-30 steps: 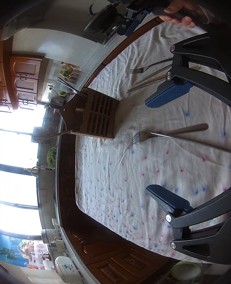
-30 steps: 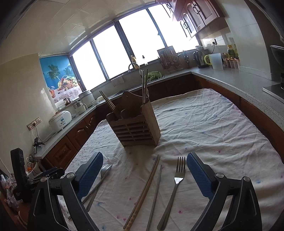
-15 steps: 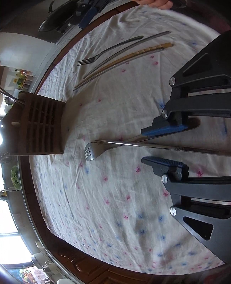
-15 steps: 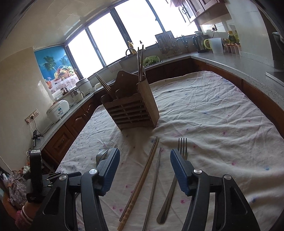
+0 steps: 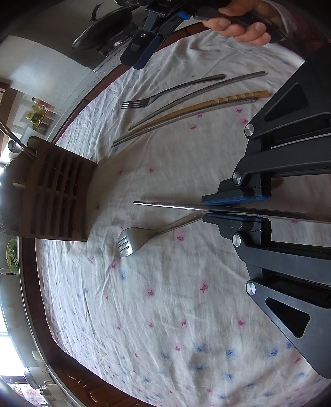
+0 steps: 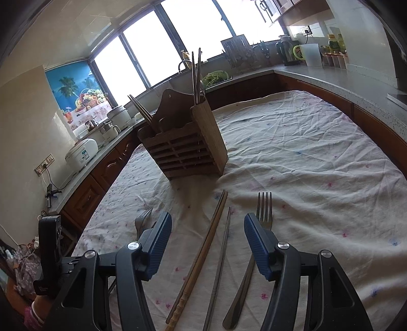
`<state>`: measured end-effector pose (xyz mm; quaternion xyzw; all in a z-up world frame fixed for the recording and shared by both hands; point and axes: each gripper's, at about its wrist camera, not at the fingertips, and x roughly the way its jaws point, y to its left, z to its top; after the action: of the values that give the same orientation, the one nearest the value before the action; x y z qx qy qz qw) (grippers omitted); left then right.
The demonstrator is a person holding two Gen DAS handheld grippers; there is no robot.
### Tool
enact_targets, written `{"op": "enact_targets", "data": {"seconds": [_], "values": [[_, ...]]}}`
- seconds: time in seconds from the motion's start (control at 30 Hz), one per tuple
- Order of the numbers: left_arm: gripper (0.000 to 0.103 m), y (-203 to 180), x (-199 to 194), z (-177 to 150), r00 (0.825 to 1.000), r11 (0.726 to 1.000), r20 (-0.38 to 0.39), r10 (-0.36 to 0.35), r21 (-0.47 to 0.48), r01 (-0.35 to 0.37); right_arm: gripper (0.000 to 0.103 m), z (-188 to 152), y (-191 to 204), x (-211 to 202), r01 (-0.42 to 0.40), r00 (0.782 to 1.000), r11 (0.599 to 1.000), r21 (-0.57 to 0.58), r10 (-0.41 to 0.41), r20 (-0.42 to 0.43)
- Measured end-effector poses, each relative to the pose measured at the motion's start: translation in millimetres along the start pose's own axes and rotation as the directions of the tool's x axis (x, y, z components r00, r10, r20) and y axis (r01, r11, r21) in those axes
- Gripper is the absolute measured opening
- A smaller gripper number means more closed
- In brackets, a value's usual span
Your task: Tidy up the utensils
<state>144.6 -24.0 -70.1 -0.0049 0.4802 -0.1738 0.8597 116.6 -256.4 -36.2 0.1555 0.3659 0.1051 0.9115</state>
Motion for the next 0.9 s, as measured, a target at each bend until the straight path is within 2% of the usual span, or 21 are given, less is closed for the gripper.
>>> {"op": "enact_targets", "data": {"seconds": [0.17,0.33,0.4,0.47,0.53,0.6,0.67,0.9], "values": [[0.007,-12,-10,15,0.999,0.998,0.031,-0.022,0.056,0.020,0.061,-1,1,14,-0.004,0.999,1.000,-0.011,0.003,-0.040],[0.008,-22,4,36,1.000,0.991,0.016,-0.011,0.133,0.009,0.059,-2,-2,27,0.009,0.998,1.000,-0.010,-0.009,-0.070],[0.009,-25,13,42,1.000,0.988,-0.002,-0.008,0.153,0.009,0.052,-4,-4,35,0.016,0.996,1.000,-0.010,-0.017,-0.092],[0.020,-27,21,45,1.000,0.987,-0.016,0.001,0.164,0.001,0.043,-5,-5,43,0.026,0.992,1.000,-0.018,-0.028,-0.119],[0.027,-29,27,48,0.999,0.985,-0.031,-0.011,0.173,0.016,0.036,-7,-5,50,0.033,0.989,0.999,-0.029,-0.037,-0.142],[0.027,-31,32,50,0.999,0.983,-0.044,-0.021,0.182,0.028,0.034,-8,-5,58,0.045,0.986,0.998,-0.041,-0.052,-0.161],[0.027,-33,36,52,0.998,0.982,-0.055,-0.029,0.185,0.039,0.025,-9,-5,67,0.068,0.980,0.996,-0.058,-0.077,-0.182],[0.029,-39,47,59,0.996,0.975,-0.088,-0.035,0.217,0.053,0.017,-1,-10,91,0.118,0.962,0.987,-0.109,-0.140,-0.233]]}}
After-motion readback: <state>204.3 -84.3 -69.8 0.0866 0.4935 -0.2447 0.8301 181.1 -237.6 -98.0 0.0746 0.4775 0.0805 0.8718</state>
